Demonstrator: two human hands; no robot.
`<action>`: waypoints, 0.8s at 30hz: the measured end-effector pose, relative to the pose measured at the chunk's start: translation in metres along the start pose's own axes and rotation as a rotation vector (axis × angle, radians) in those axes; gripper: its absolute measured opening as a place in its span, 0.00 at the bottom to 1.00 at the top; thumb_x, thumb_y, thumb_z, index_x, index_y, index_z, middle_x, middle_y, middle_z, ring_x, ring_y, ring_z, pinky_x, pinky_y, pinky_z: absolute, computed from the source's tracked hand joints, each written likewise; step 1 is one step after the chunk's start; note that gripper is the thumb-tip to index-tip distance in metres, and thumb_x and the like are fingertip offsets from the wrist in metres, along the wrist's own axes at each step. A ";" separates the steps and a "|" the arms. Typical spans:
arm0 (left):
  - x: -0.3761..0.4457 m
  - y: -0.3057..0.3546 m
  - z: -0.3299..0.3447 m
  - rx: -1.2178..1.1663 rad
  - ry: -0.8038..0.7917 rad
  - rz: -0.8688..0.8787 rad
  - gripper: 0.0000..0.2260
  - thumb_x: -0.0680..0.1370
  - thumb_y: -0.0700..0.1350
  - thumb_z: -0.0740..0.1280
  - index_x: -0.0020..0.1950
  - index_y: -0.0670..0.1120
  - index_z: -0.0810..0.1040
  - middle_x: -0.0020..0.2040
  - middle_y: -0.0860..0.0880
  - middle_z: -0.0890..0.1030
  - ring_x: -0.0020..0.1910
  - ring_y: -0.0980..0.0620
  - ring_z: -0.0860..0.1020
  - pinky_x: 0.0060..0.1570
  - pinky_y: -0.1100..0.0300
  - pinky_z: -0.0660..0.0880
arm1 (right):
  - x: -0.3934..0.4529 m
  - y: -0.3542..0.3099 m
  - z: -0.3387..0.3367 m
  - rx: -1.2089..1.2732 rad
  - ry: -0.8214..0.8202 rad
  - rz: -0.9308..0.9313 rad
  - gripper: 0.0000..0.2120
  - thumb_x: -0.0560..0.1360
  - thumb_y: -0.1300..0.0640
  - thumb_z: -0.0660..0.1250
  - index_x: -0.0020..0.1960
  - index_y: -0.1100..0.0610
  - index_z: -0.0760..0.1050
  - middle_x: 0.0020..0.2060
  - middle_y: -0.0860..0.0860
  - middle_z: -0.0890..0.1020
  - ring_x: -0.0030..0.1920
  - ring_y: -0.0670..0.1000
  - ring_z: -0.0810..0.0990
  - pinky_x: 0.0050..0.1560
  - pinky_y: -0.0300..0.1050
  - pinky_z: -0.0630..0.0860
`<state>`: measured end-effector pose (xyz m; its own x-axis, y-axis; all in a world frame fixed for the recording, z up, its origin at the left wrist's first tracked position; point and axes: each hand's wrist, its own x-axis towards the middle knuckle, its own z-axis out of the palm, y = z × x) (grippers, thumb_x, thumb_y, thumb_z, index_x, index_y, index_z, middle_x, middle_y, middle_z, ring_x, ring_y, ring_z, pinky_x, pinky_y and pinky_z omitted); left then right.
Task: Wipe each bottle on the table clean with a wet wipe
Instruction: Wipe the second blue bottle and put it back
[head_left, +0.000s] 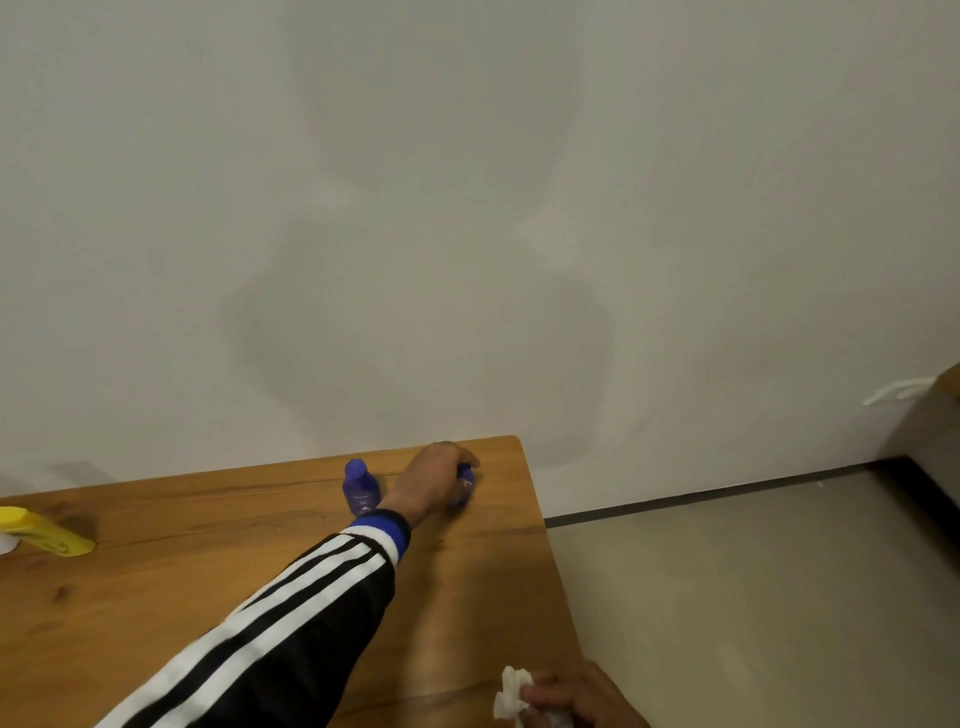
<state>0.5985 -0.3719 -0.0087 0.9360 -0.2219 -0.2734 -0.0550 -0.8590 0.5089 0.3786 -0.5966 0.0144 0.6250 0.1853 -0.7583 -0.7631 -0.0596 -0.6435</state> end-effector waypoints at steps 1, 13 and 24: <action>-0.003 -0.002 0.001 -0.001 0.013 -0.014 0.19 0.74 0.38 0.69 0.64 0.47 0.80 0.62 0.48 0.81 0.60 0.49 0.78 0.61 0.57 0.75 | -0.007 -0.006 -0.008 0.006 -0.043 0.000 0.32 0.52 0.48 0.87 0.48 0.64 0.82 0.40 0.54 0.85 0.41 0.49 0.84 0.39 0.35 0.78; -0.200 0.033 -0.055 -1.191 0.294 -0.220 0.12 0.74 0.50 0.75 0.54 0.46 0.84 0.49 0.45 0.86 0.47 0.52 0.81 0.45 0.60 0.75 | -0.077 -0.058 0.029 -0.137 0.428 -0.872 0.19 0.63 0.73 0.79 0.37 0.49 0.83 0.35 0.46 0.86 0.33 0.43 0.83 0.33 0.34 0.80; -0.305 0.055 -0.094 -2.007 0.218 -0.096 0.25 0.78 0.61 0.65 0.59 0.40 0.78 0.53 0.40 0.79 0.56 0.44 0.79 0.62 0.49 0.74 | -0.125 -0.144 0.185 -0.668 0.081 -1.451 0.13 0.71 0.66 0.68 0.47 0.51 0.84 0.48 0.43 0.82 0.53 0.46 0.78 0.55 0.34 0.71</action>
<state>0.3430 -0.3081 0.1795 0.9384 -0.0352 -0.3437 0.2324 0.8003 0.5528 0.3799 -0.4299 0.2207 0.7473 0.4159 0.5182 0.6491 -0.2900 -0.7033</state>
